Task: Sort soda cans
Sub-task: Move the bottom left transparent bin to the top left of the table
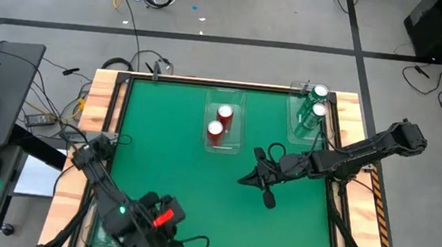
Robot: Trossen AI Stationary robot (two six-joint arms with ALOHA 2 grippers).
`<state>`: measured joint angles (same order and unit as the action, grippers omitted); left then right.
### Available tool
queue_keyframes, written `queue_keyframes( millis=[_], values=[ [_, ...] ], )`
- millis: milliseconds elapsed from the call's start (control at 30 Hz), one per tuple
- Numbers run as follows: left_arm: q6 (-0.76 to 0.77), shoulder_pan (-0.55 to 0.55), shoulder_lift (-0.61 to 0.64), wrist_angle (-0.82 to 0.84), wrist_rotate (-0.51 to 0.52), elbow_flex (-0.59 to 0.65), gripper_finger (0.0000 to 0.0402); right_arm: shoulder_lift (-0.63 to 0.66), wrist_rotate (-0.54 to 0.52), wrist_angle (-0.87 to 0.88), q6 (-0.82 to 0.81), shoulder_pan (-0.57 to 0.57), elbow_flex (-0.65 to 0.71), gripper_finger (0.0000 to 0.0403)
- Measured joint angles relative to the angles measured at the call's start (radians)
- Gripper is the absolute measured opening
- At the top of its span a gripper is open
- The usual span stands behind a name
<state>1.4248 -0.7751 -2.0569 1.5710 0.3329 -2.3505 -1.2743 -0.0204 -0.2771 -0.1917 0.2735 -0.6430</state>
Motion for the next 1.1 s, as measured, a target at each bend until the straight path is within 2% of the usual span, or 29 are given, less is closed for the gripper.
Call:
queue_keyframes(
  millis=[133,300,500,667,867,1100],
  values=[
    [0.051,-0.033,-0.056,0.000,-0.023,0.000,0.0000,0.000,-0.017,-0.001,0.001,0.016,0.000,0.0000],
    [0.075,-0.064,-0.092,-0.006,-0.185,0.001,0.0000,0.000,-0.017,-0.001,0.005,0.030,0.000,0.0000],
    [0.072,-0.147,-0.124,-0.006,-0.239,0.000,0.0000,0.000,-0.017,-0.001,0.008,0.052,0.000,0.0000],
    [0.034,-0.177,-0.185,-0.025,-0.373,0.000,0.0000,0.000,-0.028,-0.007,0.008,0.068,0.000,0.0000],
    [-0.111,-0.176,-0.263,-0.029,-0.411,0.000,0.0000,0.000,-0.048,-0.007,0.010,0.073,0.000,0.0000],
    [-0.194,-0.165,-0.266,0.000,-0.322,0.035,0.0000,0.000,-0.050,-0.007,0.011,0.073,0.000,0.0000]
  ],
)
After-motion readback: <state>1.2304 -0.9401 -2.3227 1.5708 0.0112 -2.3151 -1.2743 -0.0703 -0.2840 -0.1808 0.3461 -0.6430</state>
